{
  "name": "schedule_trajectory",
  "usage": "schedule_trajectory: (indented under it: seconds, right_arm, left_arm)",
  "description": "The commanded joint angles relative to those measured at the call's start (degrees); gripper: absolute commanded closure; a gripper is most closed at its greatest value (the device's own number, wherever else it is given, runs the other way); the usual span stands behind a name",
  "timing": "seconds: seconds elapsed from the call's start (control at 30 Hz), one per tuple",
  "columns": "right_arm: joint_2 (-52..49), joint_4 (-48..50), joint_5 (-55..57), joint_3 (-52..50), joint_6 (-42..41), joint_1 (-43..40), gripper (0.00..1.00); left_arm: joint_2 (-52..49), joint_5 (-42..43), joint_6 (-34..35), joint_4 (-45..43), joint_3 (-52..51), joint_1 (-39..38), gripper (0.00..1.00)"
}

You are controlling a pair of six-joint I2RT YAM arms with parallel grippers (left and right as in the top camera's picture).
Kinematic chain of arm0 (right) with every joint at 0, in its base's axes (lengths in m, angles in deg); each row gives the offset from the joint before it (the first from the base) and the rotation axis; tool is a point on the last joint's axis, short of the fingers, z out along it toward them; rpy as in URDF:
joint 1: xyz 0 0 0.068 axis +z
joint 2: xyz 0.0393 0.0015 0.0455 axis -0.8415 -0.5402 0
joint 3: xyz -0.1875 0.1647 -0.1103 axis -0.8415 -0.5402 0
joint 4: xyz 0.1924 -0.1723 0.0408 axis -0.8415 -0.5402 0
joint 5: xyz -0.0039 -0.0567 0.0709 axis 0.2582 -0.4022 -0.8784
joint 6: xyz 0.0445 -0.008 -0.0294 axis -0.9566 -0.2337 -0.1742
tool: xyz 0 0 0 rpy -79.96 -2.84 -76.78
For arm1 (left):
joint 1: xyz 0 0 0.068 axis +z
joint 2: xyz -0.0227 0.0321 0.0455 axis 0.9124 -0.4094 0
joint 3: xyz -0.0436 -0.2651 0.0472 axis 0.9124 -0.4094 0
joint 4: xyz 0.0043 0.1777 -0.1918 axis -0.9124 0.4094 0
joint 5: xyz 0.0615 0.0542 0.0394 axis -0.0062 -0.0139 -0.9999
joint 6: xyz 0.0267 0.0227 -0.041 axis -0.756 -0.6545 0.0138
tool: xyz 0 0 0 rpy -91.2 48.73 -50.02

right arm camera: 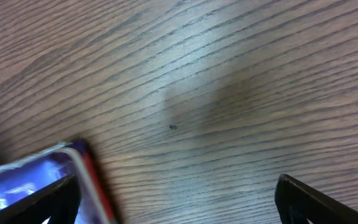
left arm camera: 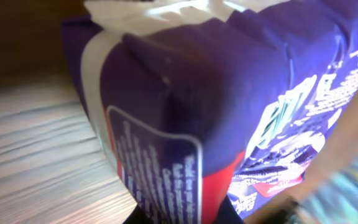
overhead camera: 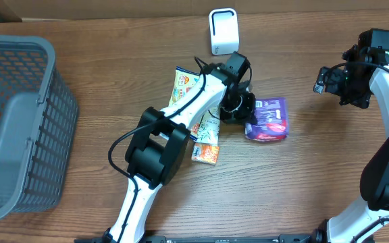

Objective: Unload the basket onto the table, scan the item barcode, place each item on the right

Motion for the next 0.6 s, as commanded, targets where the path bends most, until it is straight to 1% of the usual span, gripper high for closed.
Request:
schedule_trajectory:
  seconds: [0.0, 0.23, 0.4, 0.5, 0.57]
  right_arm:
    - [0.92, 0.28, 0.37, 1.92, -0.2, -0.11, 0.0]
    - [0.92, 0.28, 0.37, 1.92, -0.2, -0.11, 0.0]
    - [0.92, 0.28, 0.37, 1.92, -0.2, -0.11, 0.0]
    - [0.92, 0.28, 0.37, 1.92, -0.2, -0.11, 0.0]
    - [0.92, 0.26, 0.37, 1.92, -0.17, -0.11, 0.0]
  left_arm:
    - [4.9, -19.67, -5.86, 4.85, 6.91, 0.33, 0.96]
    - [6.49, -50.03, -9.84, 17.2, 16.61, -1.01, 0.96]
    - [6.49, -71.21, -10.12, 24.0, 20.59, -1.31, 0.96]
    - [6.49, -81.35, -10.12, 26.64, 20.87, -1.29, 0.96]
    - [6.49, -86.33, -10.12, 28.15, 20.87, -1.29, 0.96]
